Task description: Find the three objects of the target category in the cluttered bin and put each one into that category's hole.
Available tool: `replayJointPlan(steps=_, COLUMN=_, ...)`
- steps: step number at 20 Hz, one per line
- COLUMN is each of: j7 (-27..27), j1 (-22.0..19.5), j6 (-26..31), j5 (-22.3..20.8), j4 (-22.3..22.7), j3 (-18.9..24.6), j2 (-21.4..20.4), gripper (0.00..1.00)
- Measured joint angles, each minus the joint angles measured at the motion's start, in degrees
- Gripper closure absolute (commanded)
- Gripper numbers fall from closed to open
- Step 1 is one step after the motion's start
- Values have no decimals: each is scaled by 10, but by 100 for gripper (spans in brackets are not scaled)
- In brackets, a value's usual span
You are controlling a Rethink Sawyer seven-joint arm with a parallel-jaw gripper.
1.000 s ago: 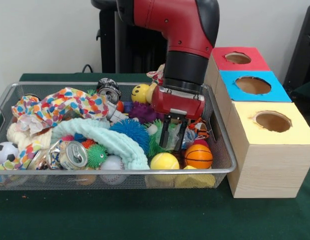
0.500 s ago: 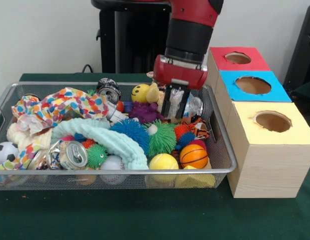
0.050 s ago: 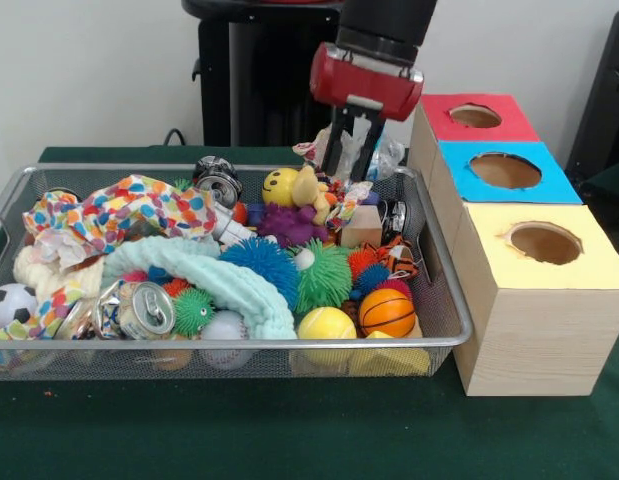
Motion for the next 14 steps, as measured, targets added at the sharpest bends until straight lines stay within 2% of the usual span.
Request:
replayJointPlan(steps=2, j7=0, j1=65, j6=28, j5=0, j4=-15, j3=-55, j2=10, gripper=100)
replayJointPlan(steps=5, j7=0, j1=119, j6=59, j5=3, j4=-25, j3=-92, j2=17, gripper=100)
replayJointPlan(steps=10, j7=3, j1=175, j6=106, j5=15, j4=-43, j3=-141, j2=29, gripper=100)
replayJointPlan(steps=13, j7=9, j1=192, j6=122, j5=21, j4=-50, j3=-165, j2=39, gripper=100)
replayJointPlan(steps=14, j7=21, j1=208, j6=135, j5=28, j4=-58, j3=-190, j2=51, gripper=100)
